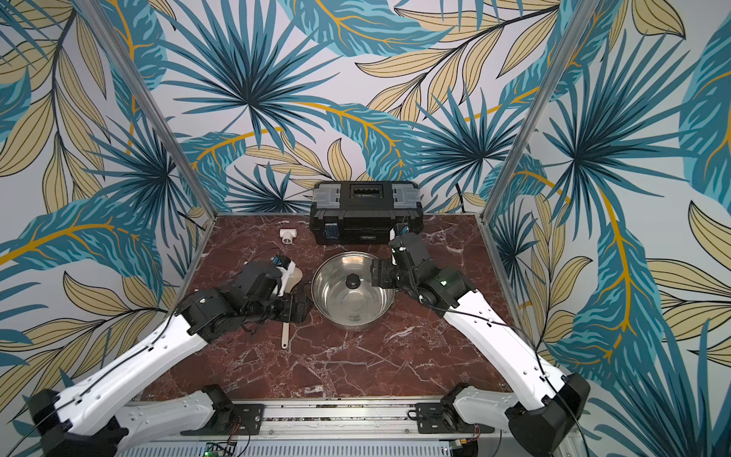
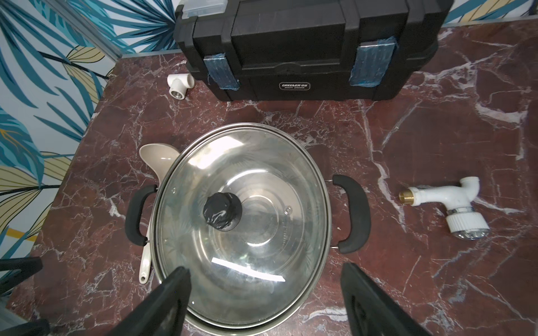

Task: Stir the soup with a spoon
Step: Pick up the lid from the pan.

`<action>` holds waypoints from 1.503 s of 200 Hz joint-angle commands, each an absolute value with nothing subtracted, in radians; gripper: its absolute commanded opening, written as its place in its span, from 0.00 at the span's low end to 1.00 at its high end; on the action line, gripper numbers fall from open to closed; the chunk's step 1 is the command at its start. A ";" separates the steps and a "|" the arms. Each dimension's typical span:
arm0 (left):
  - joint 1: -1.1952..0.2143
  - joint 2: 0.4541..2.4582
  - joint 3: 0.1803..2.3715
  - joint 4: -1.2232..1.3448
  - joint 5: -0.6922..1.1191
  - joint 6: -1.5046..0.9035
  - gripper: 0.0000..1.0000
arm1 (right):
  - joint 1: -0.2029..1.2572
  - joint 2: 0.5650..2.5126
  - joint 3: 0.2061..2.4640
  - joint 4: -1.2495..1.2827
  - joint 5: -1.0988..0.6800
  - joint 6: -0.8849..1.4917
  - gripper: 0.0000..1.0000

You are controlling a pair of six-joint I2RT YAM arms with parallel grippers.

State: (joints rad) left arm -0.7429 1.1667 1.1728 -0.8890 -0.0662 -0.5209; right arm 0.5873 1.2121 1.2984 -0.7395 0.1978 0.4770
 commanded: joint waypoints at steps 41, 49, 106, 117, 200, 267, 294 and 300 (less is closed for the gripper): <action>-0.829 1.547 1.556 -0.918 -0.157 -0.417 0.80 | 0.591 1.030 1.301 -0.884 0.341 0.497 0.86; -0.834 1.591 1.597 -0.933 -0.159 -0.410 0.79 | 0.590 1.008 1.301 -0.898 0.346 0.500 0.86; -0.857 1.766 1.743 -0.971 -0.168 -0.404 0.73 | 0.591 0.938 1.310 -0.935 0.314 0.519 0.86; -0.862 1.789 1.760 -0.977 -0.170 -0.402 0.72 | 0.590 0.940 1.309 -0.934 0.307 0.521 0.86; -0.866 1.895 1.819 -0.984 -0.193 -0.405 0.61 | 0.590 0.945 1.283 -0.911 0.288 0.535 0.87; -0.867 1.937 1.847 -0.991 -0.197 -0.406 0.53 | 0.590 0.926 1.262 -0.913 0.301 0.535 0.87; -0.867 1.941 1.839 -0.994 -0.196 -0.416 0.51 | 0.589 0.922 1.257 -0.913 0.303 0.539 0.87; -0.867 1.942 1.835 -0.994 -0.196 -0.420 0.50 | 0.590 0.919 1.256 -0.914 0.302 0.540 0.87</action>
